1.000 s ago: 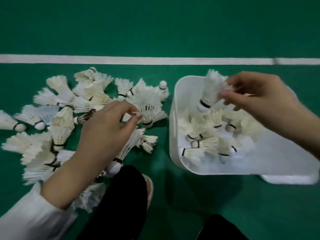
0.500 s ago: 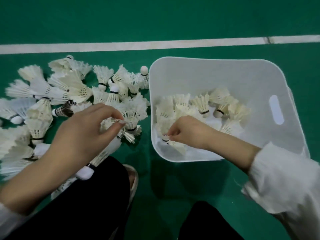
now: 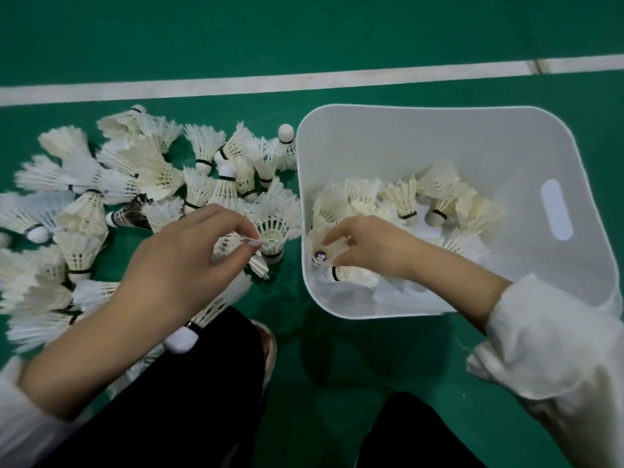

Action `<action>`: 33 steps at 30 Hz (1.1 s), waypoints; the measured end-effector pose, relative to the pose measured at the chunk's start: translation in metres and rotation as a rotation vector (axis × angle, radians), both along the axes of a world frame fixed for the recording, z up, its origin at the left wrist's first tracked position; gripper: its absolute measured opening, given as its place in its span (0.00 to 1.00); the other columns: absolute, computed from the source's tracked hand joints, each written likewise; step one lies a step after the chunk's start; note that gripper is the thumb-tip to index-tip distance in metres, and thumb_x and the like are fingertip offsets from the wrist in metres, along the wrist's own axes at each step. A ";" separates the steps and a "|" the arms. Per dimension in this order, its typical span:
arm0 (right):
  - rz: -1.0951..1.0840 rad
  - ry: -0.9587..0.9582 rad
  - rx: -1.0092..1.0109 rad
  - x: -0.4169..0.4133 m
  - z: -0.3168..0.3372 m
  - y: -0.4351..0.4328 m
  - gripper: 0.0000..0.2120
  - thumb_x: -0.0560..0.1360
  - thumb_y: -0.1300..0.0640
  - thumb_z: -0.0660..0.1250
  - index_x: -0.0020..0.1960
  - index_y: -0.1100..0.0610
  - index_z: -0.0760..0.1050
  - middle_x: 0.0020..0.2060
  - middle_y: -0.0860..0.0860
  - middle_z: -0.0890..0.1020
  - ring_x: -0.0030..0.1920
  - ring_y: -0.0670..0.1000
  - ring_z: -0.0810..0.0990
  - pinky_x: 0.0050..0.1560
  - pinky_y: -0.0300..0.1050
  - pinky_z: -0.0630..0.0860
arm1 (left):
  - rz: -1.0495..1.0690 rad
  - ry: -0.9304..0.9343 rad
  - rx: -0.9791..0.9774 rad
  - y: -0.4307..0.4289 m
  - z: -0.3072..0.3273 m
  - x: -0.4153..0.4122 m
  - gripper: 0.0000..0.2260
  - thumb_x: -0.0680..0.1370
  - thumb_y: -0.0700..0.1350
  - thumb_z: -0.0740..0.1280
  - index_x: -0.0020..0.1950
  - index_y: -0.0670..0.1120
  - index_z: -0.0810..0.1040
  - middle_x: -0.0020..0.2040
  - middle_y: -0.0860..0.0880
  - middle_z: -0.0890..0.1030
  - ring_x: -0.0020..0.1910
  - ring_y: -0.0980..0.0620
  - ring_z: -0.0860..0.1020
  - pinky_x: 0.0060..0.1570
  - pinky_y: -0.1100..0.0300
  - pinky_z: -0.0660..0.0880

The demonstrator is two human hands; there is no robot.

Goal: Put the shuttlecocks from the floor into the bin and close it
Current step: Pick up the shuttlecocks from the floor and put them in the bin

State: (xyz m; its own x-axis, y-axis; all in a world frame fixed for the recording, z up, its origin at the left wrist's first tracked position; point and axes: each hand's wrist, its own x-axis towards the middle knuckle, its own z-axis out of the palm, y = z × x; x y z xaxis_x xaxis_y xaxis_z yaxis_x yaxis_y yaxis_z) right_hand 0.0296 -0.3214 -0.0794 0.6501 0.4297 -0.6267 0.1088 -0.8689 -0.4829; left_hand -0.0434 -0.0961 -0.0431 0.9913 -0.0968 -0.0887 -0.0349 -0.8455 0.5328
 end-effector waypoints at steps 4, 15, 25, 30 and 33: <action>-0.156 -0.164 0.198 0.005 0.050 -0.004 0.10 0.74 0.57 0.67 0.54 0.48 0.78 0.45 0.37 0.79 0.47 0.44 0.80 0.44 0.40 0.77 | -0.009 -0.015 -0.018 0.004 0.001 0.001 0.07 0.73 0.59 0.61 0.45 0.59 0.75 0.46 0.61 0.77 0.33 0.66 0.72 0.31 0.60 0.71; 0.141 -0.372 0.348 0.001 0.061 0.043 0.05 0.72 0.60 0.69 0.48 0.58 0.80 0.43 0.48 0.81 0.42 0.44 0.79 0.45 0.38 0.74 | -0.024 -0.116 -0.175 0.001 0.014 0.001 0.12 0.75 0.59 0.62 0.55 0.55 0.73 0.46 0.60 0.77 0.31 0.66 0.73 0.29 0.62 0.69; -0.274 -0.156 -0.057 0.012 0.068 -0.041 0.04 0.74 0.54 0.68 0.46 0.52 0.80 0.36 0.42 0.81 0.35 0.38 0.76 0.35 0.36 0.69 | 0.069 -0.044 -0.242 0.018 0.011 0.002 0.17 0.74 0.63 0.54 0.51 0.53 0.73 0.43 0.60 0.75 0.42 0.65 0.73 0.35 0.72 0.65; -0.129 -0.068 -0.161 -0.001 0.006 -0.026 0.11 0.75 0.58 0.67 0.55 0.58 0.80 0.56 0.49 0.82 0.55 0.48 0.78 0.50 0.33 0.65 | 0.008 -0.052 -0.167 0.018 0.000 -0.001 0.13 0.72 0.57 0.59 0.44 0.49 0.73 0.38 0.57 0.72 0.40 0.63 0.73 0.36 0.73 0.66; -0.058 -0.049 -0.213 0.000 -0.020 -0.022 0.12 0.75 0.59 0.66 0.58 0.58 0.79 0.59 0.51 0.80 0.60 0.51 0.76 0.56 0.35 0.67 | -0.019 -0.044 -0.151 0.019 -0.006 -0.003 0.13 0.72 0.57 0.57 0.40 0.49 0.72 0.37 0.56 0.72 0.37 0.59 0.71 0.37 0.71 0.66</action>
State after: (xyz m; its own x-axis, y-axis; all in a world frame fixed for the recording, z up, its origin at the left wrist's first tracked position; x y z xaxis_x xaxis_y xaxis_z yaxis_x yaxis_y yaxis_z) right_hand 0.0295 -0.3434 -0.0997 0.7015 0.2525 -0.6664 0.0748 -0.9560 -0.2835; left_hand -0.0462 -0.0766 -0.0493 0.9918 -0.1245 -0.0280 -0.0764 -0.7550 0.6512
